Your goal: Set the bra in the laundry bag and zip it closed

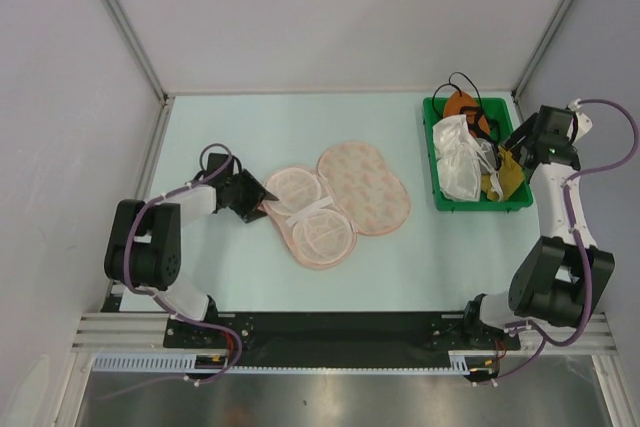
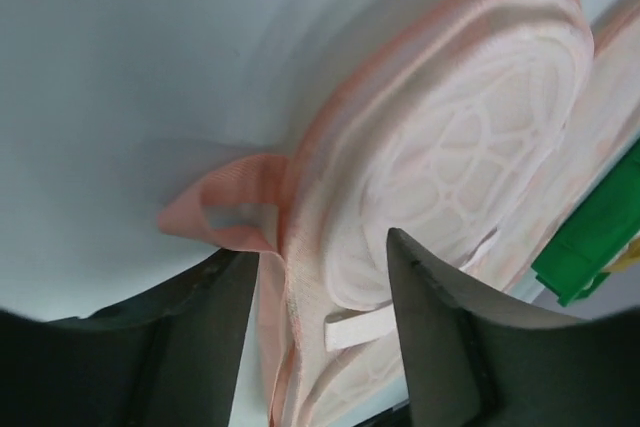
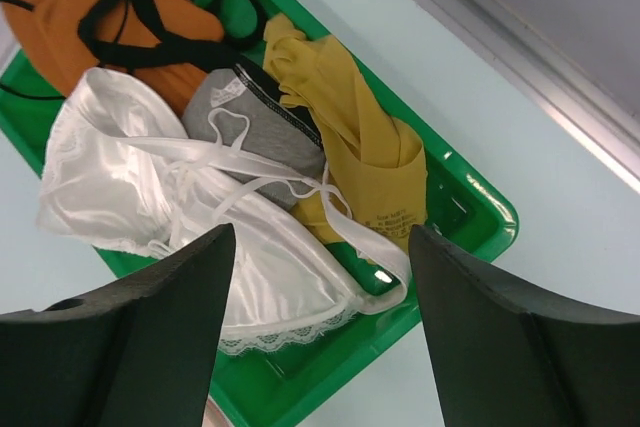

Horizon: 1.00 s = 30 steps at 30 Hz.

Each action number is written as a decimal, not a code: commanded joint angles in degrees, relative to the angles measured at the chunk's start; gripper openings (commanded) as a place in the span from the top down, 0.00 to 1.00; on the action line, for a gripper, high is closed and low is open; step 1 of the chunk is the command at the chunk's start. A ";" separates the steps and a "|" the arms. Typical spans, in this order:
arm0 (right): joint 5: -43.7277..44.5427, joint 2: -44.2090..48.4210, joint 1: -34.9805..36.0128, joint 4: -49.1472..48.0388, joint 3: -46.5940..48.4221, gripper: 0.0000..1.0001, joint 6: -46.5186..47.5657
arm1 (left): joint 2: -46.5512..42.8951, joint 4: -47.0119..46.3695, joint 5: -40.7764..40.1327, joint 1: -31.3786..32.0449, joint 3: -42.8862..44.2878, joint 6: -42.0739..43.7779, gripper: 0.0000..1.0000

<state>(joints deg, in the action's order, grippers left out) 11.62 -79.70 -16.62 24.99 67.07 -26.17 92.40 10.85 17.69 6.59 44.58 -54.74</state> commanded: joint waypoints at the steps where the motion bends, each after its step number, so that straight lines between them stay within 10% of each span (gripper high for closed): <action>1: -0.54 -4.39 -0.34 -1.96 1.22 0.27 -3.97 | 1.12 7.60 -9.69 -4.73 1.65 6.66 0.48; 6: -2.82 -8.71 -0.17 -5.04 1.48 0.34 -4.15 | 2.78 9.89 -8.29 -13.00 6.92 11.40 1.00; 20: -7.39 -29.53 6.95 -28.84 15.09 0.24 -0.12 | 0.49 20.87 -24.55 -16.78 24.13 23.62 0.99; 23: -8.19 -35.86 8.62 -37.71 18.70 0.21 3.74 | 1.72 21.31 -24.55 -17.75 27.74 24.59 0.88; 25: -10.56 -40.95 8.62 -40.99 22.12 0.20 4.73 | 2.52 22.37 -23.59 -17.75 31.25 25.21 0.58; 30: -13.11 -50.10 9.85 -36.25 38.12 0.16 9.99 | 2.71 25.44 -22.96 -17.49 34.88 25.65 0.22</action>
<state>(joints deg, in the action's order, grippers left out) 0.71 -125.67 -7.86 -8.23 94.74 -22.09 95.72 32.73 -4.36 -11.03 76.38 -30.59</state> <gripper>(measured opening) 0.826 0.673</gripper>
